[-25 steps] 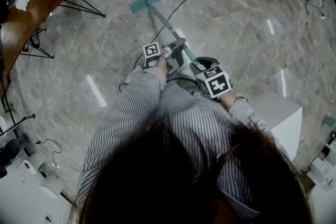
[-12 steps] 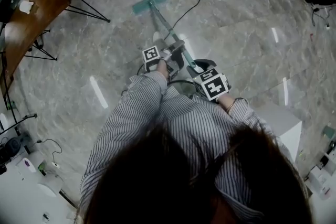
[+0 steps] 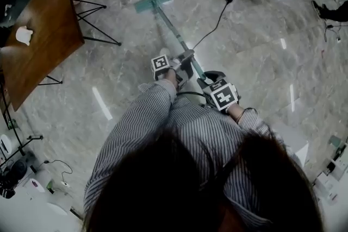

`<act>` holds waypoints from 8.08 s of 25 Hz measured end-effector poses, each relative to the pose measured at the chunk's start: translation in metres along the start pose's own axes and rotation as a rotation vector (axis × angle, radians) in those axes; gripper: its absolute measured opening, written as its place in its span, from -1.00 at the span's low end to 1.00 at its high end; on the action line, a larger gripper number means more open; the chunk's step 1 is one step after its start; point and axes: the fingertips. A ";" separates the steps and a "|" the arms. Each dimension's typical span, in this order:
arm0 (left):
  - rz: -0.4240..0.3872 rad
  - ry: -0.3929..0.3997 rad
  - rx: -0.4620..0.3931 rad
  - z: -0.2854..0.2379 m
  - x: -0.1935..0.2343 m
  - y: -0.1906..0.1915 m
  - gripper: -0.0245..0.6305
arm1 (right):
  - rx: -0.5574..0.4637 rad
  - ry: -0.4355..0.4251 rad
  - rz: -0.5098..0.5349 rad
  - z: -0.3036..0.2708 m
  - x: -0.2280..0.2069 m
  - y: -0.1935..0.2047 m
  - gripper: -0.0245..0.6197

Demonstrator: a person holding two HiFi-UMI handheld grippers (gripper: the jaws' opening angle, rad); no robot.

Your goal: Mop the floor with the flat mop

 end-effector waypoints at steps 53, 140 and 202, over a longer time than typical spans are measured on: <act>-0.101 0.084 -0.141 -0.151 -0.161 -0.263 -0.44 | -0.129 0.062 -0.182 -0.198 -0.090 -0.263 -0.53; 0.098 -0.025 0.173 -0.022 -0.061 0.022 -0.49 | -0.091 -0.053 -0.260 0.030 -0.011 -0.066 -0.50; -0.361 -0.194 0.065 -0.175 -0.163 -0.289 -0.45 | -0.112 0.043 -0.299 -0.225 -0.089 -0.291 -0.53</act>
Point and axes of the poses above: the fingertips, and each gripper's own axes: z backward along the fingers, x to its left, y out of its underside, and after that the axes turned 15 degrees about -x, right-handed
